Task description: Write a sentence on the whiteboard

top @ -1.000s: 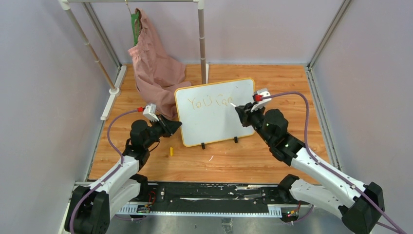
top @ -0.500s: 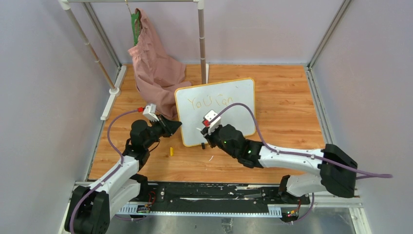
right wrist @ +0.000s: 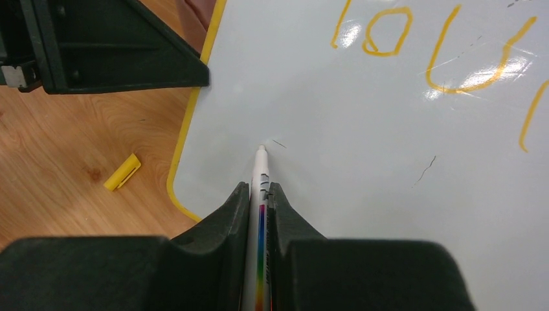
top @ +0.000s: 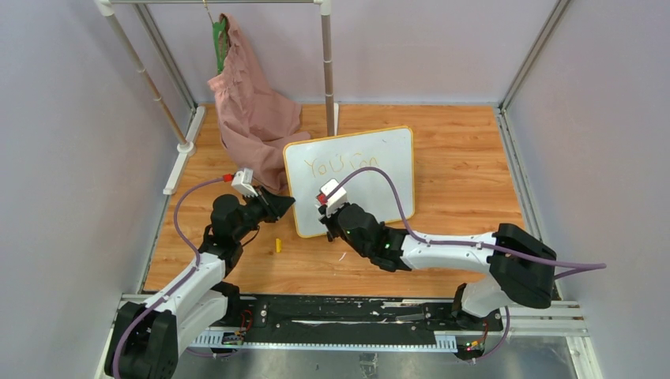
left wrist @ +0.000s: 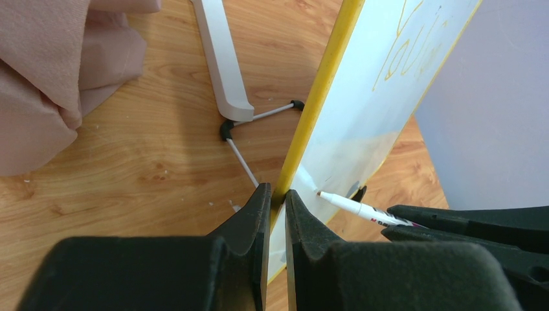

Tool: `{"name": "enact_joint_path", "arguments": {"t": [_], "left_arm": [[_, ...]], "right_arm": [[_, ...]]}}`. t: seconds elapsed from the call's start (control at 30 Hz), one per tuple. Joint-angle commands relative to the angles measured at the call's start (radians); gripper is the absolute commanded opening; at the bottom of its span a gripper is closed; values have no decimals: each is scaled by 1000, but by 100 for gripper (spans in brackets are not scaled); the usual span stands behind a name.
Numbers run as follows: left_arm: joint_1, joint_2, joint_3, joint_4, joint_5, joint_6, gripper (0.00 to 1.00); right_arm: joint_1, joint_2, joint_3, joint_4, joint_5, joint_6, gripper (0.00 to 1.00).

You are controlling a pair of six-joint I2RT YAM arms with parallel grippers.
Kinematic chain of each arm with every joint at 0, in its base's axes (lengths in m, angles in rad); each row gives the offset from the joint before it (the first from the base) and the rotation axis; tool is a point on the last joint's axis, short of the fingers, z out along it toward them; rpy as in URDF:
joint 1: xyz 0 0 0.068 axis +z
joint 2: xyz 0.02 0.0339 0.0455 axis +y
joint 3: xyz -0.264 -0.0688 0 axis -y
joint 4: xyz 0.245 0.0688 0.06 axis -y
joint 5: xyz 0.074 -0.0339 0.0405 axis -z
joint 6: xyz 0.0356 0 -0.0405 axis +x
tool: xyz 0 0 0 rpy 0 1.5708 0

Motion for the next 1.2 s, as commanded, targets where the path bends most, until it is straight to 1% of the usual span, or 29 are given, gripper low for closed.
{"name": "enact_joint_path", "arguments": {"t": [0.0,0.3,0.83,1.17], "left_arm": [[-5,-12,-1,34,-12,-13,0],[-5,-16,-1,34,-8,-13,0],[-5,-18,0,34,-7,-14,0],[-5,-23,-1,34,-5,-15,0]], "right_arm": [[13,14,39,31,58,22,0],[13,38,63,20,34,27,0],[33,72,78,-49,-20,59,0],[35,53,54,-102,22,88,0]]}}
